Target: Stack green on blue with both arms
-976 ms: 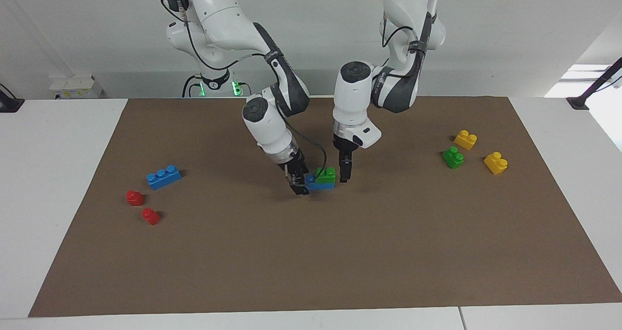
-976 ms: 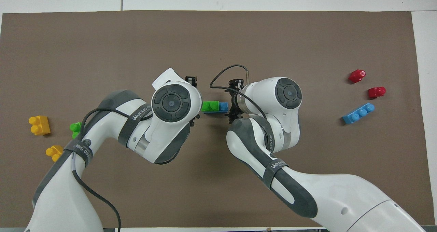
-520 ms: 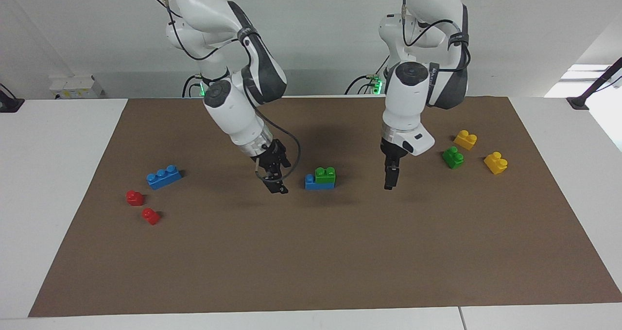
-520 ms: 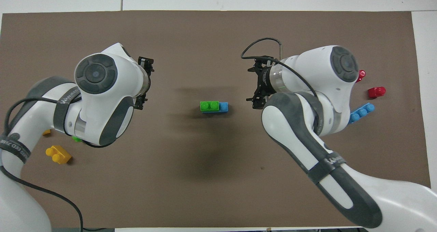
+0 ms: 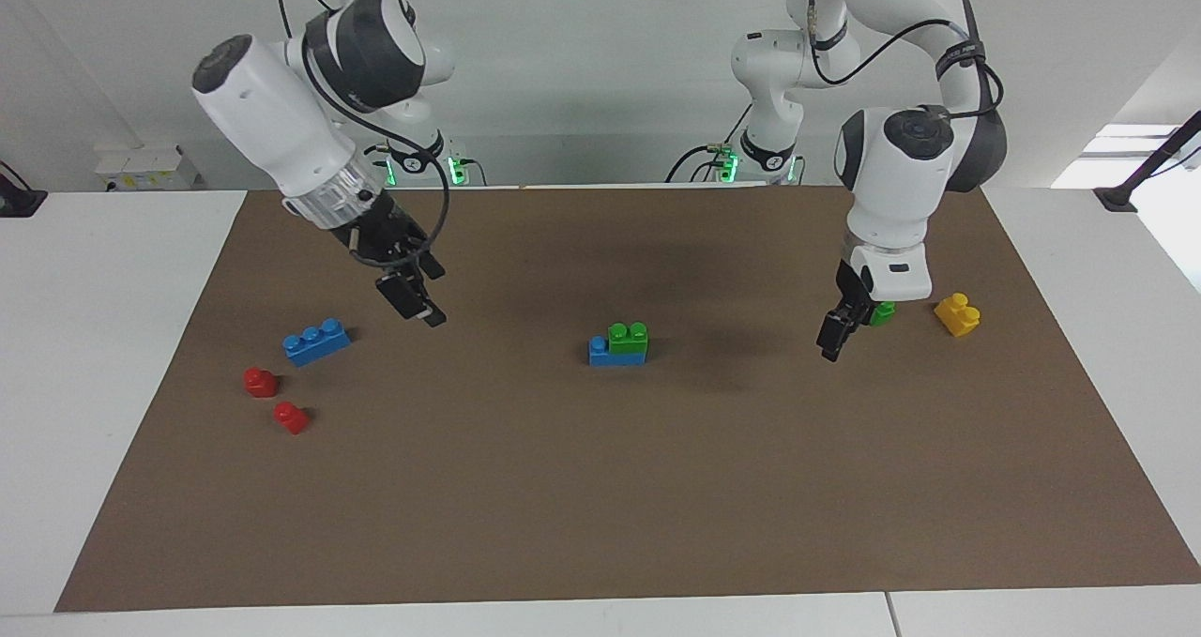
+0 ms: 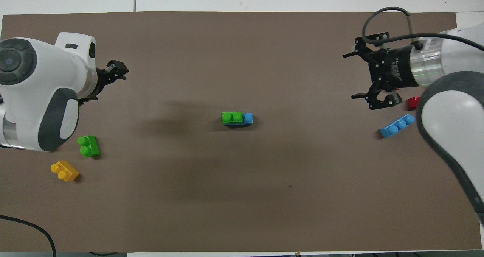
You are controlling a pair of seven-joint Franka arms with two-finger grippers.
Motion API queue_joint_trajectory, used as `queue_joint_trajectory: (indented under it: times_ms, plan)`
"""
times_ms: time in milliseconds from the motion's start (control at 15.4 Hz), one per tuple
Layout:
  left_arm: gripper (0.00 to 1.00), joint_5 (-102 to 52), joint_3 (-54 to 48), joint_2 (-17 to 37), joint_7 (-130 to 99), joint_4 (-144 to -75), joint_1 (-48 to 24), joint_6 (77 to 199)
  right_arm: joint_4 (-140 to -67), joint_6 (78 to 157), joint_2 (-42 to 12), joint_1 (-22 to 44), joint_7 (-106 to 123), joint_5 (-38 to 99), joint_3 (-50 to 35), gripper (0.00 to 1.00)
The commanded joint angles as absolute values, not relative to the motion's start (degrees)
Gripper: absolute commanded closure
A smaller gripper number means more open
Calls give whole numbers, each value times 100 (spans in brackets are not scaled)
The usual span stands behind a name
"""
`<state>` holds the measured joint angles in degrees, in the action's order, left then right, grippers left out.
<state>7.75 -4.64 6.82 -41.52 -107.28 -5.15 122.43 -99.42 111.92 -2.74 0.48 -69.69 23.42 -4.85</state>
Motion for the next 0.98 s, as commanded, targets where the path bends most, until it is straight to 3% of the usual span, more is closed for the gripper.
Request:
queue_joint_trajectory:
  times_ms: [0, 260, 585, 911]
  plan:
    - [0, 809, -484, 615, -2571, -10442, -352, 11848, -9564, 10514, -158, -455, -5744, 2084, -536, 0]
    - [0, 634, -475, 545, -1155, -9995, -97, 11278, -9299, 9880, 113, -878, -3732, 1417, -536, 0]
    - [0, 299, -466, 466, -571, -9212, 9, 9952, -9308, 9388, 430, -800, -1648, 573, -580, 0]
    - [0, 272, -492, -140, -597, -9562, 0, 9738, -9299, 9097, 466, -870, 8, 246, -554, 0]
